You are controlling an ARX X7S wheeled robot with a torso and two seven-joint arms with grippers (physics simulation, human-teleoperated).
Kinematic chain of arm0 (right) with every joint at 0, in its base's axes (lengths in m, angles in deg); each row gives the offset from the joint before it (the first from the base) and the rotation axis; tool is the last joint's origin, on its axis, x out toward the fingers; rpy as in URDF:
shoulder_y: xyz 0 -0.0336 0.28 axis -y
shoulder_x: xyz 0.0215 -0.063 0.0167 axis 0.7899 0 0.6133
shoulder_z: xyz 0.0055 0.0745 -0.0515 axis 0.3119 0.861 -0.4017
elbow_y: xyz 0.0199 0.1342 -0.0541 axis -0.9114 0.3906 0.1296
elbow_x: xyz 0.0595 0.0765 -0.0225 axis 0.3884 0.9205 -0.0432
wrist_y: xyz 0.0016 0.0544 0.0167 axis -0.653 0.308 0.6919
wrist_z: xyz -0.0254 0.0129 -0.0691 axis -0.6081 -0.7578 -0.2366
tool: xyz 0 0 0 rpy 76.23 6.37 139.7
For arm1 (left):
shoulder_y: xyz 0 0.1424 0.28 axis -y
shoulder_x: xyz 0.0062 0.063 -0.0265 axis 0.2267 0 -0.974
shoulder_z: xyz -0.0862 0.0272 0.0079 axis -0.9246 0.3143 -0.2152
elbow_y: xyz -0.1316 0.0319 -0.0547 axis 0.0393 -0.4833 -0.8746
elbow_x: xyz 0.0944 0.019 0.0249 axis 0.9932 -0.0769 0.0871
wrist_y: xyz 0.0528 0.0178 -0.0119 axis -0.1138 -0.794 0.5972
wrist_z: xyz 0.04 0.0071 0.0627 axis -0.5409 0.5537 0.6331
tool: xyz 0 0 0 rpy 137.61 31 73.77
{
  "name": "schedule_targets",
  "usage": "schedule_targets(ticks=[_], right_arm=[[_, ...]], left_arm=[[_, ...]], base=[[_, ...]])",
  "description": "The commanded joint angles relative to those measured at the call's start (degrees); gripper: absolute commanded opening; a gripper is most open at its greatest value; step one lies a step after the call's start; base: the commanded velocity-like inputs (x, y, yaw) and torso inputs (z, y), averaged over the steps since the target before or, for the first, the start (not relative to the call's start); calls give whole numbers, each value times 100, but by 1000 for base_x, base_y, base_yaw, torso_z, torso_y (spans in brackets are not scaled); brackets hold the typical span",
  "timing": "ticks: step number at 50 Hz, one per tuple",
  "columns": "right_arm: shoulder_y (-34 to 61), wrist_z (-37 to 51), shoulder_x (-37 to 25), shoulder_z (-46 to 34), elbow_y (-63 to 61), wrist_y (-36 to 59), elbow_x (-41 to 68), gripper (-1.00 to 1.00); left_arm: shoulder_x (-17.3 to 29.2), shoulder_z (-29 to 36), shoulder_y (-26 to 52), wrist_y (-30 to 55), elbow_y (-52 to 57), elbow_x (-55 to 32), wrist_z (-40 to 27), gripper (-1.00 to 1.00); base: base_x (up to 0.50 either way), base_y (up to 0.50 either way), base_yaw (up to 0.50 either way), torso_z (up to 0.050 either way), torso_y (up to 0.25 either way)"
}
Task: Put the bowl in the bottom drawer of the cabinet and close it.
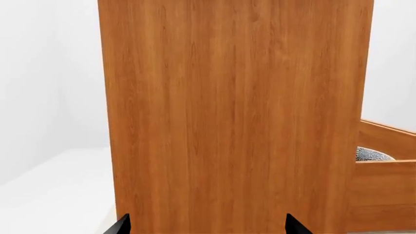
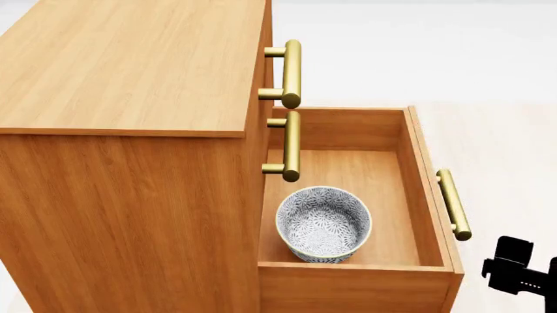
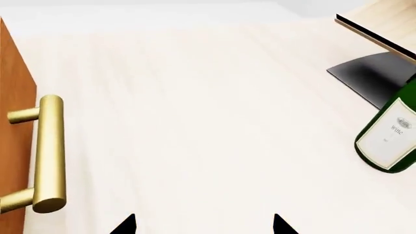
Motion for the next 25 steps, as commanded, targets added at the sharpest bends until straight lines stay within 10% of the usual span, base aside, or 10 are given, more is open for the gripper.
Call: schedule_targets(ticks=[1,25], right_arm=[[-118,92,36,-121,324,-326,-84,100],[-61,91,190,-486,602,-551,-139,100]], left_arm=[[5,5,-1,-31,-13,16,-12,100],[20,16,-2,-38,5,24,-45,100]], base=[[0,0,0,0,0],[0,0,0,0,0]])
